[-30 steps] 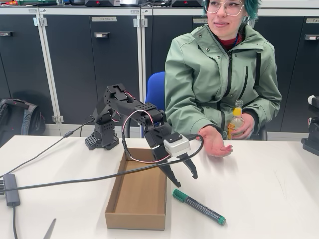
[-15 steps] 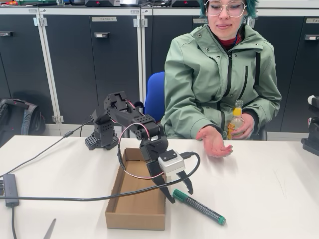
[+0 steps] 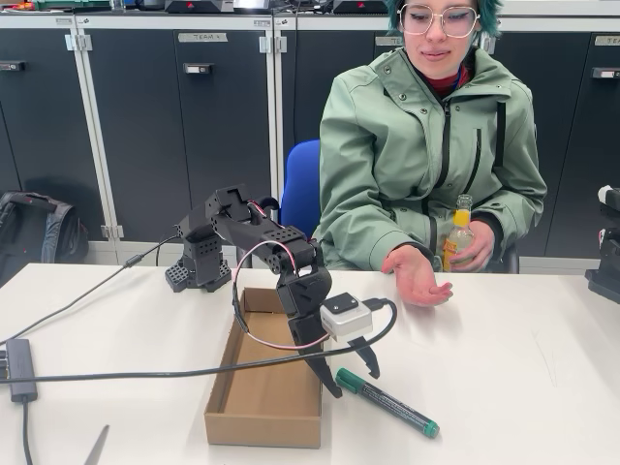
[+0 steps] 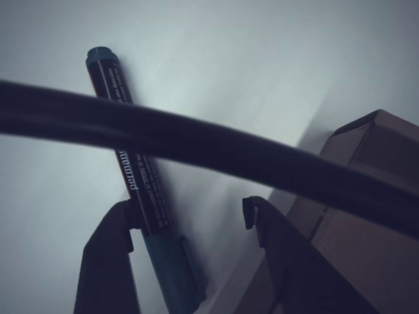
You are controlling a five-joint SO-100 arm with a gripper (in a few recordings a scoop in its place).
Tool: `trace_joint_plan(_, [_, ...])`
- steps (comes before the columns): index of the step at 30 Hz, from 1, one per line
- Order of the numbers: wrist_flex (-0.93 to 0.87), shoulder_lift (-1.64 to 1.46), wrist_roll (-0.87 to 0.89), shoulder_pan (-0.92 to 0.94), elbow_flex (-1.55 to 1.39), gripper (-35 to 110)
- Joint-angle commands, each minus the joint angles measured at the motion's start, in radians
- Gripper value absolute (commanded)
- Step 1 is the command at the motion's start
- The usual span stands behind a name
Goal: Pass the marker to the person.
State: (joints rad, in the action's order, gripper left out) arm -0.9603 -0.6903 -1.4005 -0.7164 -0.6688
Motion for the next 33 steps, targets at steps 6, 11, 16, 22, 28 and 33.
trace_joint_plan(6, [-0.008,0.098,0.015,-0.058,0.17,36])
trace_joint_plan(11, [0.038,0.149,0.015,-0.075,0.199,36])
trace_joint_plan(16, [0.067,0.167,0.02,-0.094,0.207,32])
trace_joint_plan(22, [0.043,0.19,0.005,-0.095,0.224,32])
trace_joint_plan(28, [-0.005,0.199,-0.025,-0.058,0.224,33])
trace_joint_plan(33, [-0.025,0.213,-0.063,-0.017,0.216,33])
